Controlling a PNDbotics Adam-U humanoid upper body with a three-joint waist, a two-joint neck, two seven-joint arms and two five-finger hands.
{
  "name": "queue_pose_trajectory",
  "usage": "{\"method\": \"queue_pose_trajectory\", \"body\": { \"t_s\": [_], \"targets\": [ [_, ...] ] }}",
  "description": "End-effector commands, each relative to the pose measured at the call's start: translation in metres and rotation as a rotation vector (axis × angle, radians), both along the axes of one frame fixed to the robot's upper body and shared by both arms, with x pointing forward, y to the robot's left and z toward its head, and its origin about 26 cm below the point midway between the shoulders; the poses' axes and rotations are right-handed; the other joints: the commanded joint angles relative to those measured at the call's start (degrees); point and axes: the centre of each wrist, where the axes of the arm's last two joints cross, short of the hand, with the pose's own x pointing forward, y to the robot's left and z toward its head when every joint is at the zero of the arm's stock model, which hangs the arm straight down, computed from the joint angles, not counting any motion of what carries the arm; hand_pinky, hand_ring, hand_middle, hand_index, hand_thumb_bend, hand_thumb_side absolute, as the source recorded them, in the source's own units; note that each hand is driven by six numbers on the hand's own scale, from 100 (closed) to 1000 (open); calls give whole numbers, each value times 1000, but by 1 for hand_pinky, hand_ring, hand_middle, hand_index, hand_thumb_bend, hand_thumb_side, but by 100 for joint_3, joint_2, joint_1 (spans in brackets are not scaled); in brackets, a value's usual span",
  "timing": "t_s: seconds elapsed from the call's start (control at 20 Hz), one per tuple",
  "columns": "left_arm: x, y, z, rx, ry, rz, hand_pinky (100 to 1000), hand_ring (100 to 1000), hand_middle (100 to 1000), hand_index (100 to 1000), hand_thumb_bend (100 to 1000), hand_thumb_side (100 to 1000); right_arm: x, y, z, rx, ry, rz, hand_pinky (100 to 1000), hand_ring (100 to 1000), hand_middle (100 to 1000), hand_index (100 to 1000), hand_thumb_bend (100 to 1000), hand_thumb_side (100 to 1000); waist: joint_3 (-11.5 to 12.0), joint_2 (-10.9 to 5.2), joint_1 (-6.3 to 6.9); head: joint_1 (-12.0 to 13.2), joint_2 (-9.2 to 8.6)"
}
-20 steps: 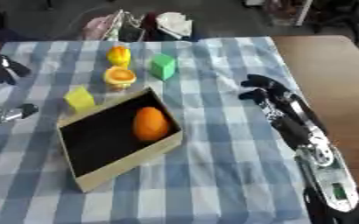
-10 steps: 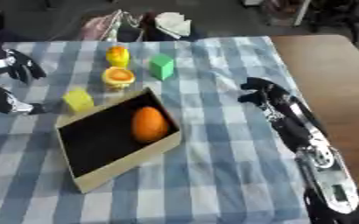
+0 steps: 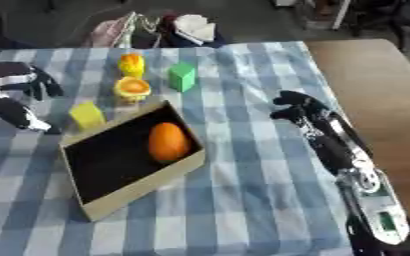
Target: Pick up objects on the table and place them in the box.
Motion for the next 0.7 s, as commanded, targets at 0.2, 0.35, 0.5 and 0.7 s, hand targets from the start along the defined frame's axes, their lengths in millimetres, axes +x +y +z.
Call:
{"method": "queue_pose_trajectory", "body": {
  "t_s": [0.2,0.35,0.5,0.7],
  "targets": [
    [8,-5,6,17,-85,25,710,666,693,812,611,429,3,1,7,0,-21,19,912,735,788,873,100,616,-1,-160,-18,57,25],
    [11,-9,3,16,-128,42,708,663,690,810,603,418,3,1,7,1,-19,22,912,735,788,873,100,618,-12,-159,-28,80,25],
    [14,-12,-1,8,-158,53,707,661,687,808,592,410,3,2,7,2,-18,25,912,736,788,873,100,620,-37,-153,-32,95,25],
    [18,-14,-9,-2,-164,70,706,660,684,807,591,415,3,3,7,4,-18,29,912,736,788,873,100,621,-80,-141,-30,112,25]
  ]
}}
